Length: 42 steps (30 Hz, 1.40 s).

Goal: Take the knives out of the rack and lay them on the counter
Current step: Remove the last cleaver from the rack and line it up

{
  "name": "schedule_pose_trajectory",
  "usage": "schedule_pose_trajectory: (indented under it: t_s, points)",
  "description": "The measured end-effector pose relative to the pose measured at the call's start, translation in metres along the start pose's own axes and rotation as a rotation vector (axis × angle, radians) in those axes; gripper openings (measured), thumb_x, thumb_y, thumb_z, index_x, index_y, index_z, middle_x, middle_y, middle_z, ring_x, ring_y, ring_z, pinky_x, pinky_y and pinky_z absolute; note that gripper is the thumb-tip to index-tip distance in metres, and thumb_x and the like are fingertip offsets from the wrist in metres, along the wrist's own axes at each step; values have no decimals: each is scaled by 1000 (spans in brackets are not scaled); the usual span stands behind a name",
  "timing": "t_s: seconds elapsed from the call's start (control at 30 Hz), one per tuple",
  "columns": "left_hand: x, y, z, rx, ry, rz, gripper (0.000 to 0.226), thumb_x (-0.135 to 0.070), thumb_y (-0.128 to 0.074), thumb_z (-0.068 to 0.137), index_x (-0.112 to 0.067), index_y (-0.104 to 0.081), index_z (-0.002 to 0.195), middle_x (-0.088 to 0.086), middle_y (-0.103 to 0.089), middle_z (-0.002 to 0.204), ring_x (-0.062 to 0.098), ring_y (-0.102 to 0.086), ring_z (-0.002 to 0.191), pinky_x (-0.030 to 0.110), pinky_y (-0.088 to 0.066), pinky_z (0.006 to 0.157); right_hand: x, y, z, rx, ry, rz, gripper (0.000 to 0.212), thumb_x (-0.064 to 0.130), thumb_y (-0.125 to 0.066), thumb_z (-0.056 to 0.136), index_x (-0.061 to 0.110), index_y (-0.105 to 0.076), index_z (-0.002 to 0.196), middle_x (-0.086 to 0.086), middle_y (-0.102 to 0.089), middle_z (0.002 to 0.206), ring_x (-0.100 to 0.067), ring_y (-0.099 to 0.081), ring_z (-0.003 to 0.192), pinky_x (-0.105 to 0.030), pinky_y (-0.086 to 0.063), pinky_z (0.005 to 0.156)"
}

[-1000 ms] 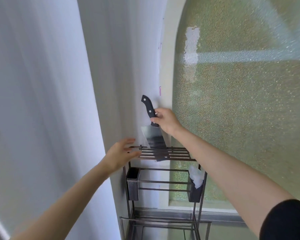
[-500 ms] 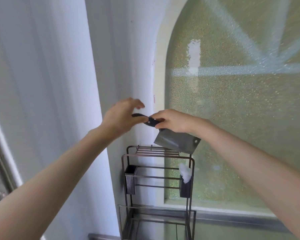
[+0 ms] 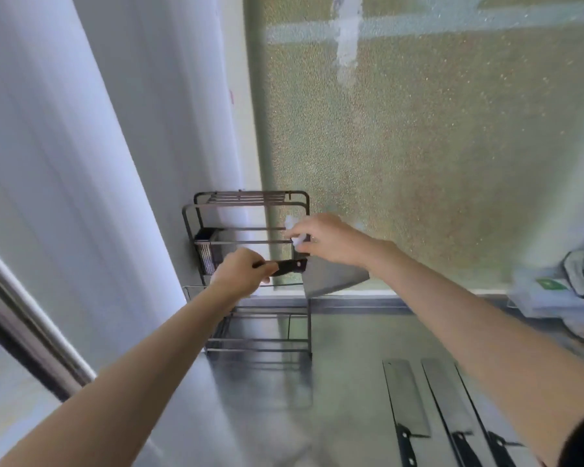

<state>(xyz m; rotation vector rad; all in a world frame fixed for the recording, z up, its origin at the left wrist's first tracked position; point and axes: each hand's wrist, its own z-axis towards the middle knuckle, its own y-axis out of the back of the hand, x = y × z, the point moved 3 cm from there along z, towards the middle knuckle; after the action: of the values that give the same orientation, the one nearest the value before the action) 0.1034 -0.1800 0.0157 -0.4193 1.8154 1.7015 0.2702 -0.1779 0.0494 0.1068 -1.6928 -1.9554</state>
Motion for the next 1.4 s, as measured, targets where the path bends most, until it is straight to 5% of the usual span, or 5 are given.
schedule_pose_trajectory:
  t_s: [0.23, 0.53, 0.87, 1.1, 1.4]
  points:
    - [62, -124, -73, 49, 393, -558, 27, -18, -59, 87, 6, -69, 87, 0, -60, 53, 10, -44, 46, 20, -33, 48, -58, -109, -168, -825, -859, 819, 20, 15, -63, 82, 7, -54, 97, -8, -53, 94, -24, -52, 90, -35, -42, 83]
    - [82, -214, -137, 242, 731, -841, 15, -25, -63, 84, -11, -67, 80, -2, -69, 72, 10, -57, 65, 25, -43, 64, 12, -246, -220, -287, -1287, 1827, 43, 32, -56, 89, 4, -52, 122, -8, -59, 123, -24, -49, 121, -40, -29, 109]
    - [94, -273, -160, 491, 733, -810, 20, -23, -66, 81, -11, -72, 95, 9, -67, 85, 21, -56, 77, 28, -45, 72, -15, -295, -237, -738, -1562, 2073, 23, 15, -58, 88, 3, -57, 107, -7, -65, 95, -25, -60, 96, -37, -46, 89]
    - [104, -316, -146, 584, 743, -601, 19, -11, -66, 81, 3, -69, 93, 8, -67, 70, 6, -63, 48, 14, -46, 42, -46, -319, -247, -637, -1734, 1859, 12, 2, -58, 86, 0, -57, 98, -13, -65, 81, -28, -64, 82, -37, -51, 82]
    - [111, -346, -110, 528, 662, -367, 22, -17, -74, 74, 2, -69, 85, 15, -71, 81, 31, -67, 80, 36, -49, 71, -92, -346, -234, -478, -1784, 1665, 10, 2, -62, 83, 3, -58, 74, -17, -67, 89, -24, -67, 72, -34, -53, 73]
